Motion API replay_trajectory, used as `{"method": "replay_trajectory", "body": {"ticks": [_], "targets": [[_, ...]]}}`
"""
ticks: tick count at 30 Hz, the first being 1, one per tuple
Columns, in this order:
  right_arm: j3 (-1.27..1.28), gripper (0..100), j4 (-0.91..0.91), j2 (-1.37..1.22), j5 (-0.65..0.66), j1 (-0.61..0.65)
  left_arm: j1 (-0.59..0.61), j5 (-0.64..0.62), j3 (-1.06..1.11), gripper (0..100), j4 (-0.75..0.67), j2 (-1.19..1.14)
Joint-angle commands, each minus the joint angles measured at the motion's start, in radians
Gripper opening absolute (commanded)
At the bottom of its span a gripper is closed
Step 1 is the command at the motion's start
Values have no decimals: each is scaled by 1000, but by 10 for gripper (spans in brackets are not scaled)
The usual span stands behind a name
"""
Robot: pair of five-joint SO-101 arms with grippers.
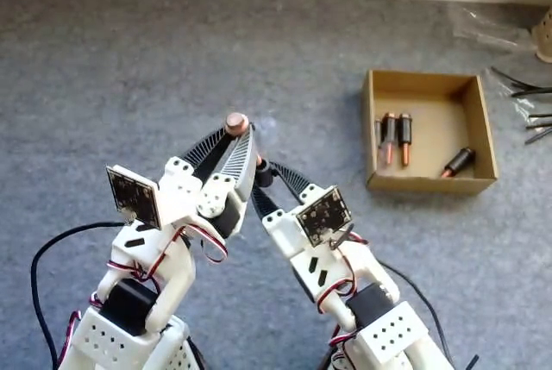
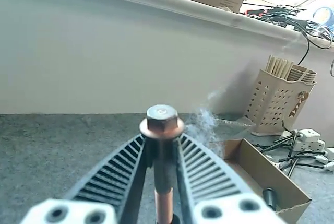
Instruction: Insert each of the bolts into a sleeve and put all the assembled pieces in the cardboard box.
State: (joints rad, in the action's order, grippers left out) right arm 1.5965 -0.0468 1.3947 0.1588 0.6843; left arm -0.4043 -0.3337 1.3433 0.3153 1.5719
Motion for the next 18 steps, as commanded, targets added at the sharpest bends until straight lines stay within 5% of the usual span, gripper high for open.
{"method": "replay_trajectory", "body": {"ticks": [1,18], "targets": [[-35,5,27,10,11,12,-12,-6,-4,5,2,12],[-35,5,25,10,11,31,4,-8,-7,5,46,12]]}}
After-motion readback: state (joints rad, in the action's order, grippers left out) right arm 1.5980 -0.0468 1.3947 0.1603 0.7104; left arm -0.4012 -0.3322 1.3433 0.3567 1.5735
